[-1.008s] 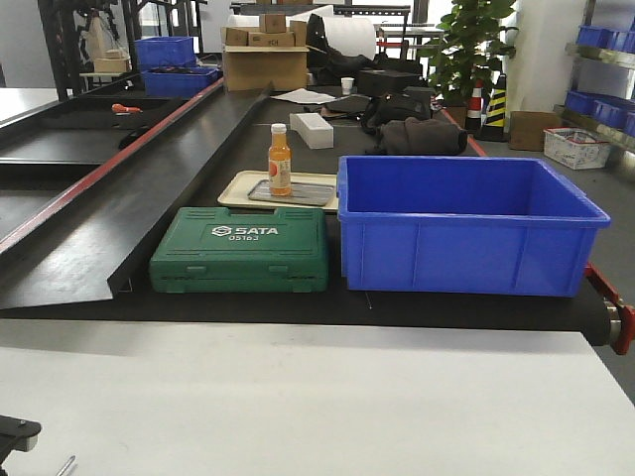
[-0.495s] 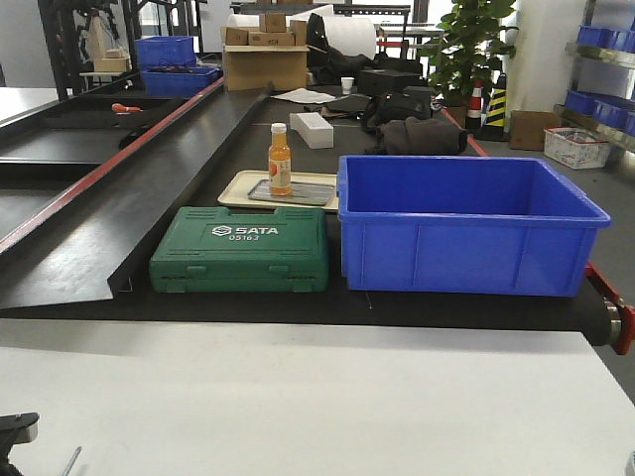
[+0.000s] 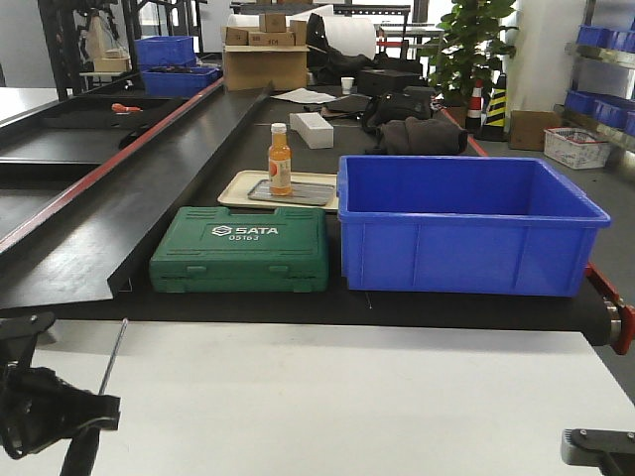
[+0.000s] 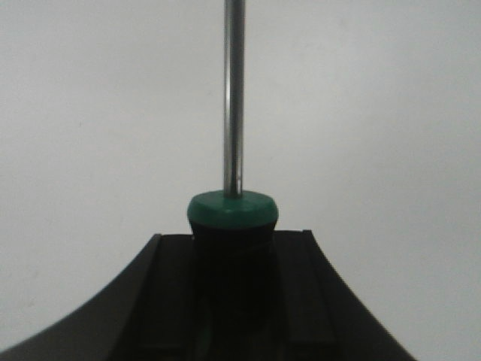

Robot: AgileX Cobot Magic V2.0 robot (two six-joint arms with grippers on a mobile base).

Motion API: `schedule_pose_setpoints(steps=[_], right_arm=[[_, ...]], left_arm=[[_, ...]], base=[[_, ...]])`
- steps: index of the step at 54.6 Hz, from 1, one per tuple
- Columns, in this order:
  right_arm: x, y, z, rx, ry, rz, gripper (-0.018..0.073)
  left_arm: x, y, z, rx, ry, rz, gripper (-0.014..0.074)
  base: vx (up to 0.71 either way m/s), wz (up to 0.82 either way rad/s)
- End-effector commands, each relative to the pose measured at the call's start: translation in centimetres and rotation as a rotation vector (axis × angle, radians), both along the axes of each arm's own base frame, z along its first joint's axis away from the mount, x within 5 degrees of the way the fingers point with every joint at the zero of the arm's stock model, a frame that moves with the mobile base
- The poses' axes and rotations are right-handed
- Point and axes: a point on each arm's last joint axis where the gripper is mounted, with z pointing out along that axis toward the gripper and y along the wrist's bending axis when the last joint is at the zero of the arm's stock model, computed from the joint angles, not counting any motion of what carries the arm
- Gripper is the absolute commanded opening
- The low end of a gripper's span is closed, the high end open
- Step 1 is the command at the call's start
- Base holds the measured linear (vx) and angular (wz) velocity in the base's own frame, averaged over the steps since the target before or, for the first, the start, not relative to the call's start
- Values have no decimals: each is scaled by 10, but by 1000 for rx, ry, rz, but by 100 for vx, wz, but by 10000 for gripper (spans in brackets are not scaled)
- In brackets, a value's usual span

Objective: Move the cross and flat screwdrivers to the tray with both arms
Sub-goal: 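Lift both screwdrivers upright off the table, shafts pointing up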

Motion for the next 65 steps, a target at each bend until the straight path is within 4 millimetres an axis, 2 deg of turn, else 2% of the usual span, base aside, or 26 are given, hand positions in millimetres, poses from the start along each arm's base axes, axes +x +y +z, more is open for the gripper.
schedule_pose_setpoints(steps=[1, 22, 34, 49, 60, 65], right_arm=[[18, -2, 3, -7, -69, 2, 519], [49, -2, -36, -9, 34, 16, 519], [50, -2, -52, -8, 113, 36, 479], [45, 1, -57, 26, 183, 18, 291], [43, 2, -56, 43, 201, 8, 84], [47, 3, -47, 47, 189, 13, -7]], left_arm=[[-4, -5, 41, -39, -155, 43, 0], [-25, -12, 85, -38, -307, 29, 0], [-31, -10, 97, -29, -361, 45, 0], [-31, -10, 97, -28, -364, 49, 0], [-30, -9, 98, -24, -372, 57, 0], [-30, -9, 98, -22, -377, 62, 0]], base=[[0, 0], [0, 0], [0, 0], [0, 0], [0, 0], [0, 0]])
